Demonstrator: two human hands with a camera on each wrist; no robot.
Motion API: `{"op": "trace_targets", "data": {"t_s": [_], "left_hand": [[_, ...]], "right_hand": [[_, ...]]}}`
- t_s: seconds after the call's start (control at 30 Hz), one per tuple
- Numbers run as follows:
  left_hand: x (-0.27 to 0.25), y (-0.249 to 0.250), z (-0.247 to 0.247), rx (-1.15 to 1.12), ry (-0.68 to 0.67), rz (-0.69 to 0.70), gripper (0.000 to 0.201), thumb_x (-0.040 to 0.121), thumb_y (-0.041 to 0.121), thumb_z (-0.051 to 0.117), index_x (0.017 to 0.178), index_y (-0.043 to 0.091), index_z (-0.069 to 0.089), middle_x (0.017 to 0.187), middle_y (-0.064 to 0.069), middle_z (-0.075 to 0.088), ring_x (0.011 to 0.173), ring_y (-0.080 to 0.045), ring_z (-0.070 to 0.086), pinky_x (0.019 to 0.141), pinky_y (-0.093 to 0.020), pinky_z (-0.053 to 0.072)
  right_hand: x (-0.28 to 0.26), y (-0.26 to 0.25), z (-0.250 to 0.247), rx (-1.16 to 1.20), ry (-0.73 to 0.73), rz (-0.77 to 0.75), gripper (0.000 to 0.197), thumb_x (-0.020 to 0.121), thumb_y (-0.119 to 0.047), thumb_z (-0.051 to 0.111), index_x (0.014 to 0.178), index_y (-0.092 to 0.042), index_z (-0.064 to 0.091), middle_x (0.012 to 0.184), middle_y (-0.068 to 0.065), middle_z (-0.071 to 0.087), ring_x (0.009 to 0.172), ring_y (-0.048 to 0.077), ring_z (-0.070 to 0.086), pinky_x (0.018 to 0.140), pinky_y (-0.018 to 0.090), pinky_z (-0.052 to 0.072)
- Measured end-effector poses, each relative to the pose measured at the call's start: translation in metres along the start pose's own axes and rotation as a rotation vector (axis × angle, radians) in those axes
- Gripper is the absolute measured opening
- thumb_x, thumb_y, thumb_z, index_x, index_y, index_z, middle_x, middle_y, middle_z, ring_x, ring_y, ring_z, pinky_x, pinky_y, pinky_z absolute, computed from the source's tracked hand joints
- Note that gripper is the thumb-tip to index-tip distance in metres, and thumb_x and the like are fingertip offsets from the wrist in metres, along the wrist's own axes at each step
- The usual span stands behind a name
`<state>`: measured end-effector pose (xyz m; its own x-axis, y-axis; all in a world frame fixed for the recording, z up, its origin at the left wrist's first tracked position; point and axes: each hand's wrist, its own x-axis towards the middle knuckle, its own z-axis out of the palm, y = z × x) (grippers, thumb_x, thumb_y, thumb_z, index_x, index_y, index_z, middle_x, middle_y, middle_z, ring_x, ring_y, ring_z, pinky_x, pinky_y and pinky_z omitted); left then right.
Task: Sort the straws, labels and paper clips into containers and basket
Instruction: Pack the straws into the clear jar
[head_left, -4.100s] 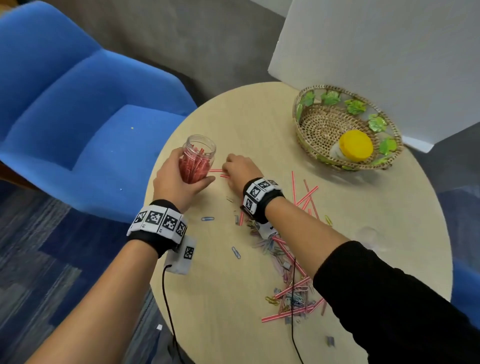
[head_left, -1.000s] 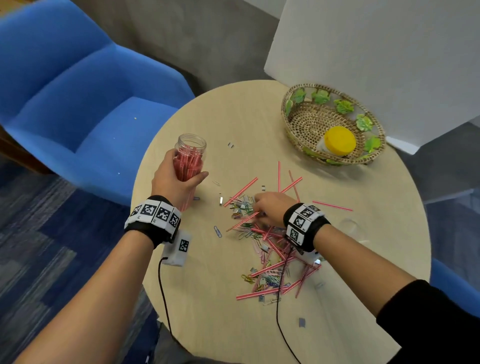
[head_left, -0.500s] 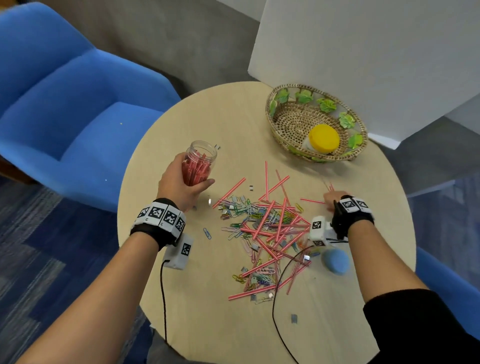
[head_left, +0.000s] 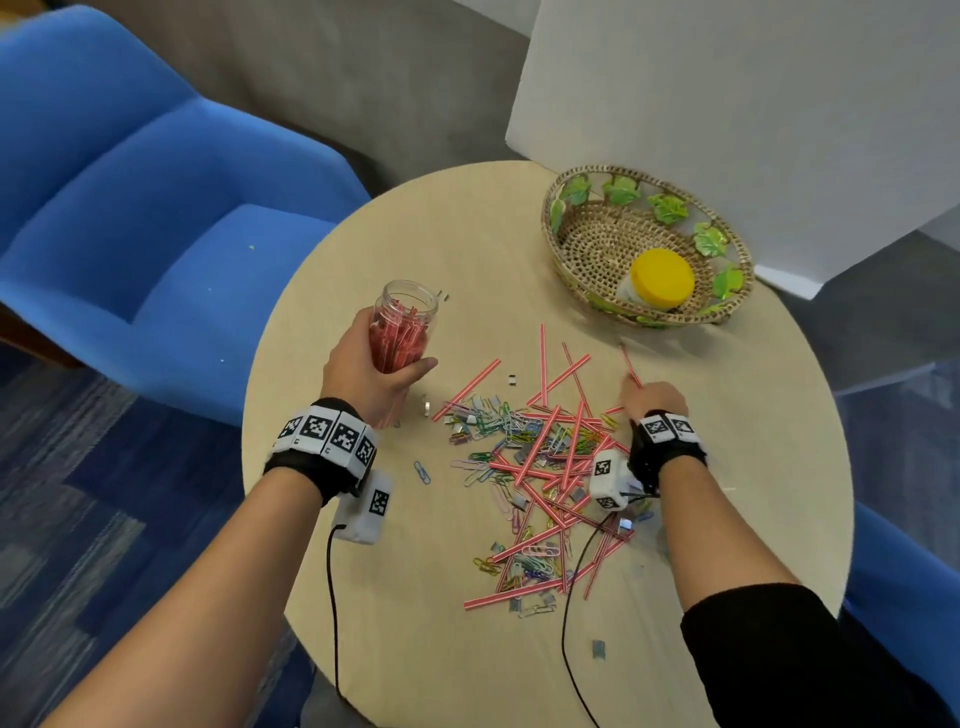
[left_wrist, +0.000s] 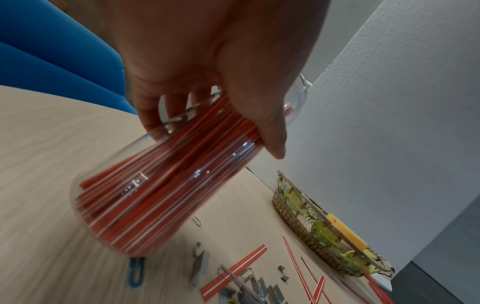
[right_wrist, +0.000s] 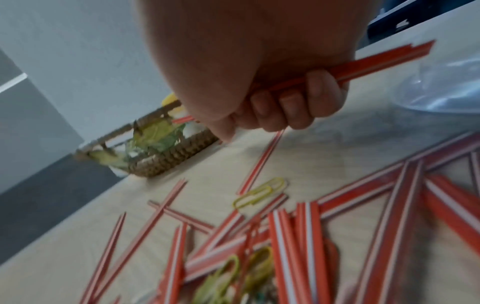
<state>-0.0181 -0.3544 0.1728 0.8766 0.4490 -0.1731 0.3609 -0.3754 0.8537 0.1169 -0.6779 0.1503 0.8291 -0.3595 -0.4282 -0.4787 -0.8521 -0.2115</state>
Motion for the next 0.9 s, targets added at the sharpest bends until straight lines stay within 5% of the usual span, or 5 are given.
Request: {"op": "trace_targets", "data": {"t_s": [0.2, 0.33, 0.47, 0.6, 0.9], "left_hand": [[0.000, 0.001, 0.000, 0.011, 0.004, 0.005, 0.073, 0.072, 0.041, 0.086, 0.131, 0.018, 0.049, 0.122, -0.001, 0.066, 0.111, -0.022, 0.062, 0.097, -0.040, 0.049], [0.000, 0.003, 0.001, 0.036, -0.001, 0.001, 0.072, 0.075, 0.039, 0.085, 0.132, 0.017, 0.048, 0.120, 0.001, 0.064, 0.103, -0.016, 0.058, 0.090, -0.031, 0.044], [0.000, 0.005, 0.001, 0.038, -0.012, -0.002, 0.070, 0.074, 0.040, 0.085, 0.129, 0.017, 0.048, 0.114, 0.004, 0.063, 0.102, -0.017, 0.059, 0.092, -0.034, 0.047], [0.000, 0.004, 0.002, 0.038, -0.012, -0.004, 0.070, 0.073, 0.042, 0.085, 0.127, 0.018, 0.049, 0.119, 0.000, 0.066, 0.106, -0.021, 0.062, 0.095, -0.039, 0.049], [-0.001, -0.002, -0.003, 0.027, 0.002, -0.028, 0.074, 0.073, 0.045, 0.085, 0.131, 0.017, 0.048, 0.124, -0.002, 0.065, 0.110, -0.021, 0.060, 0.091, -0.032, 0.045]], "right_hand": [[-0.007, 0.011, -0.018, 0.094, -0.034, 0.113, 0.036, 0.100, -0.014, 0.045, 0.129, 0.003, 0.057, 0.133, 0.022, 0.058, 0.121, 0.036, 0.056, 0.096, 0.038, 0.046], [-0.036, -0.007, -0.018, -0.037, -0.057, -0.045, 0.029, 0.083, -0.010, 0.063, 0.111, -0.004, 0.069, 0.107, 0.016, 0.069, 0.099, 0.033, 0.067, 0.080, 0.031, 0.055], [-0.024, -0.037, -0.004, 0.001, -0.039, -0.067, 0.036, 0.091, -0.013, 0.063, 0.126, -0.005, 0.061, 0.126, 0.014, 0.062, 0.115, 0.029, 0.061, 0.053, 0.012, 0.044], [-0.023, -0.054, 0.025, -0.123, -0.071, -0.222, 0.033, 0.094, -0.022, 0.055, 0.118, -0.001, 0.064, 0.119, 0.018, 0.066, 0.108, 0.033, 0.064, 0.086, 0.033, 0.055], [0.010, -0.045, 0.017, 0.379, -0.007, -0.069, 0.064, 0.103, -0.045, 0.028, 0.089, 0.003, 0.068, 0.098, 0.022, 0.069, 0.092, 0.038, 0.066, 0.087, 0.042, 0.054]]}}
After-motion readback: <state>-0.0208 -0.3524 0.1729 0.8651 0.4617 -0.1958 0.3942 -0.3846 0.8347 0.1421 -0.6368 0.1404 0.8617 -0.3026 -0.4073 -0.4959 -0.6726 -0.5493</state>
